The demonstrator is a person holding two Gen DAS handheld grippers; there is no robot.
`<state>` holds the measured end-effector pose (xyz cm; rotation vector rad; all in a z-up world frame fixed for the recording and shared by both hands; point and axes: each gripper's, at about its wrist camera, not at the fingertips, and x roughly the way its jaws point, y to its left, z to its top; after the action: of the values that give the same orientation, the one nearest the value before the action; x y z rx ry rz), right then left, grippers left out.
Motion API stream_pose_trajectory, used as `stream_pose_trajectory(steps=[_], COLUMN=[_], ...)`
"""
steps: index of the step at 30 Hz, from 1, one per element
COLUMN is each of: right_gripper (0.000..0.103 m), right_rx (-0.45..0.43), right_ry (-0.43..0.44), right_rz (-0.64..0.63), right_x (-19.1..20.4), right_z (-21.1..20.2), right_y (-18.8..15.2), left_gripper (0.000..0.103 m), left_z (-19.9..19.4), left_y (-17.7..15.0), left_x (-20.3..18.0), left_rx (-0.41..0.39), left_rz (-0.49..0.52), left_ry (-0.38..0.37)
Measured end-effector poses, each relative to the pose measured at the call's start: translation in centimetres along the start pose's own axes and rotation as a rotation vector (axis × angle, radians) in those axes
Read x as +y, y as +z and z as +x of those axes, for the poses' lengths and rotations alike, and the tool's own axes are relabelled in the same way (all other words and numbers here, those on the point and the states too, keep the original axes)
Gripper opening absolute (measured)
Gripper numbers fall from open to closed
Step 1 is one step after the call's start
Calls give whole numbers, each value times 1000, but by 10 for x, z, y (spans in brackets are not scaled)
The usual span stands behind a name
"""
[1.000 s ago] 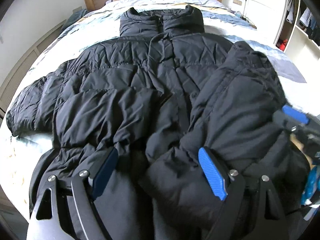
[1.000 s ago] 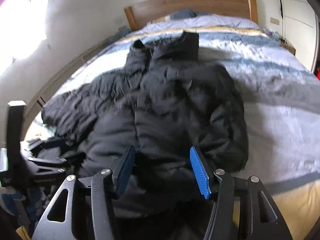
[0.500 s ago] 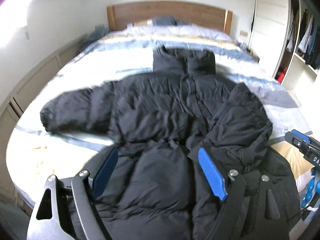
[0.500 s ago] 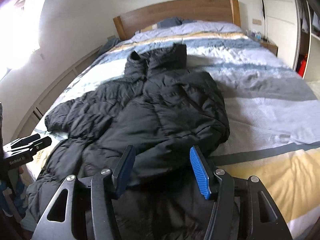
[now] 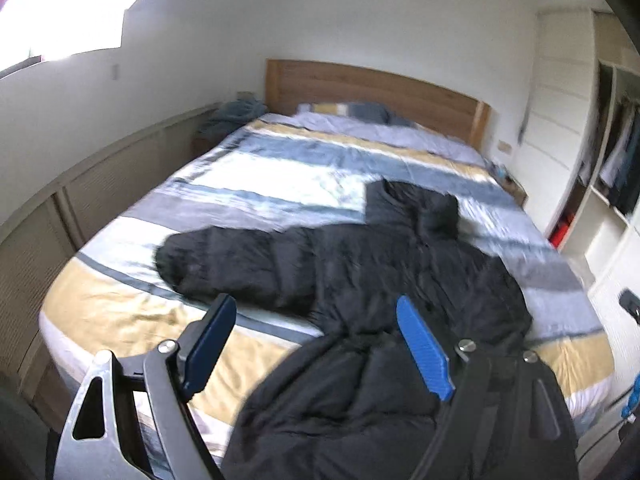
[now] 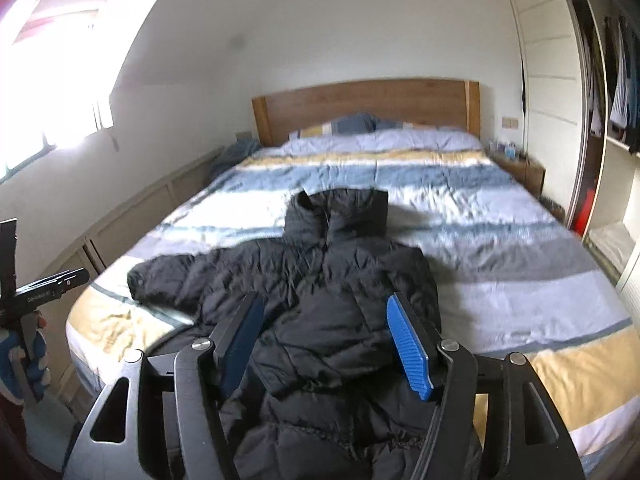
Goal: Fold large clothes
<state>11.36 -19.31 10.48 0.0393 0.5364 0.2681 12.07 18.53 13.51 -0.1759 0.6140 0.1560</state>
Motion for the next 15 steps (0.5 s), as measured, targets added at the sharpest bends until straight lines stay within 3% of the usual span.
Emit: stream_pose_trajectory(steps=[8,15], right_gripper=[65,65], right_rx=[-17,-12], right_ry=[19,32], right_rz=[26,51], right_x=[13,21], right_z=[1,20], right_y=[11,19], left_gripper=[82,82], left_z=[-6,18], left_y=[44,76], left_x=[80,130], left_rx=[-35,-54], left_rz=[-116,-201], left_ry=[80,121])
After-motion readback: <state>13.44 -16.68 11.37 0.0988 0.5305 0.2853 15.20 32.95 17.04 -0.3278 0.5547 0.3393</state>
